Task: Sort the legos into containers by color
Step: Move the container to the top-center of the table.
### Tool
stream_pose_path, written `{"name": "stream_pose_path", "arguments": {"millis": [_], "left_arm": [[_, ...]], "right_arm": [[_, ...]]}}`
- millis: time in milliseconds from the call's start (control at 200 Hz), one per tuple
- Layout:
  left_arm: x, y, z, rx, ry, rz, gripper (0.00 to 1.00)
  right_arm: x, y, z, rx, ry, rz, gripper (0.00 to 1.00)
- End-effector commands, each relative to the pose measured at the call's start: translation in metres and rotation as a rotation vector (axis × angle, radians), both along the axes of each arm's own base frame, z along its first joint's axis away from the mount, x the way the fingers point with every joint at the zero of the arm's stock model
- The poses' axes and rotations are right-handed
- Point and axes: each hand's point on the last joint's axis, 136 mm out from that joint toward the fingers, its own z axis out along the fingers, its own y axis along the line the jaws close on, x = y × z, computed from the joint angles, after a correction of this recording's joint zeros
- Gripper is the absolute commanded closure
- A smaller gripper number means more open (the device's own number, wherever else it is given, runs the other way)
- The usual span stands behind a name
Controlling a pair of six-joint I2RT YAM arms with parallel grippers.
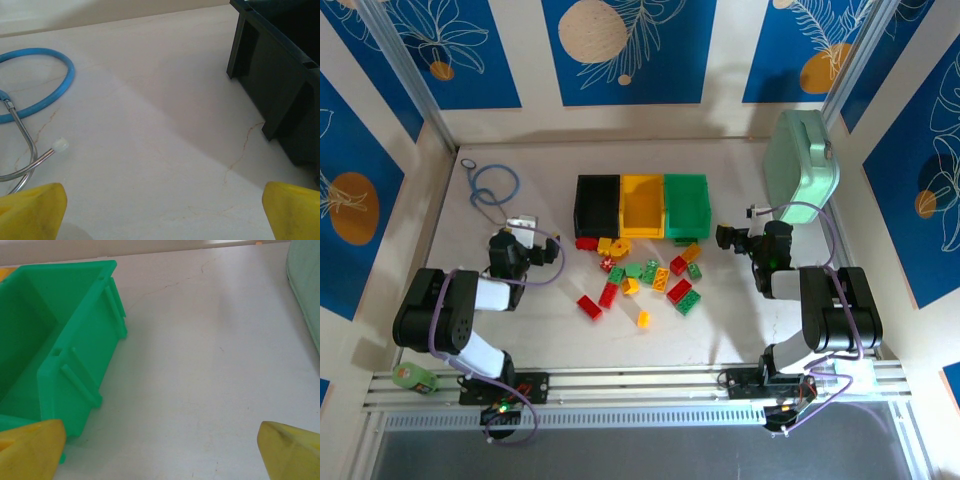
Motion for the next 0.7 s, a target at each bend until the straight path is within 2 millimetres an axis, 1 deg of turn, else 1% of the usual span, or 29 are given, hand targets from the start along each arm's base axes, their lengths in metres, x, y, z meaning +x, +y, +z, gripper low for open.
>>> {"name": "stream_pose_path", "arguments": {"millis": [0,60,100,190,230,270,335,390,395,425,470,505,525,550,575,600,650,695], "left_arm": [[0.009,0.0,0.012,-0.003,-0.043,-0.014,0.0],[0.011,0.001,0.011,-0.006,-0.032,-0.008,0.0],[0.014,0.012,0.01,-0.004,-0.021,0.055,0.0],[0.013,0.012,0.011,0.004,-0.027,0.058,0.0],[0.013,0.014,0.015,0.011,-0.038,0.073,0.0],[0.012,0.017,0.026,0.031,-0.047,0.109,0.0],[0.009,0.029,0.053,0.062,-0.017,0.212,0.0],[0.004,0.049,0.073,-0.005,0.01,0.371,0.0],[0.004,0.051,0.077,-0.014,0.002,0.382,0.0],[0.001,0.053,0.086,-0.062,0.016,0.42,0.0],[-0.001,0.046,0.097,-0.158,0.038,0.414,0.0],[-0.004,0.041,0.102,-0.259,0.053,0.423,0.0],[-0.006,0.039,0.103,-0.32,0.064,0.433,0.0],[-0.008,0.032,0.104,-0.39,0.075,0.419,0.0],[-0.009,0.021,0.106,-0.443,0.086,0.369,0.0],[-0.01,0.008,0.109,-0.484,0.093,0.295,0.0],[-0.013,-0.013,0.113,-0.563,0.109,0.193,0.0],[-0.019,-0.026,0.113,-0.611,0.156,0.154,0.0]], "right_arm": [[0.008,0.005,0.01,0.018,-0.033,0.022,0.01],[0.009,0.005,0.01,0.016,-0.034,0.022,0.01],[0.009,0.005,0.01,0.017,-0.033,0.022,0.01],[0.008,0.005,0.011,0.016,-0.036,0.02,0.01],[0.011,-0.002,0.016,0.011,-0.039,-0.031,0.01],[0.011,-0.003,0.026,-0.013,-0.019,-0.055,0.01],[0.006,0.008,0.047,-0.04,-0.002,-0.028,0.01],[0.001,0.02,0.066,-0.03,0.0,0.01,0.01],[0.001,0.021,0.067,-0.029,0.001,0.015,0.01],[-0.002,0.03,0.076,-0.024,0.005,0.049,0.01],[-0.008,0.042,0.086,-0.018,0.013,0.099,0.01],[-0.012,0.045,0.086,0.013,0.04,0.101,0.01],[-0.013,0.04,0.083,0.06,0.075,0.053,0.01],[-0.015,0.03,0.076,0.141,0.14,-0.052,0.01],[-0.025,0.02,0.06,0.219,0.256,-0.167,0.01],[-0.034,0.014,0.051,0.291,0.349,-0.238,0.01],[-0.041,0.033,0.054,0.406,0.422,-0.117,0.01],[-0.048,0.04,0.057,0.454,0.453,-0.1,0.01]]}}
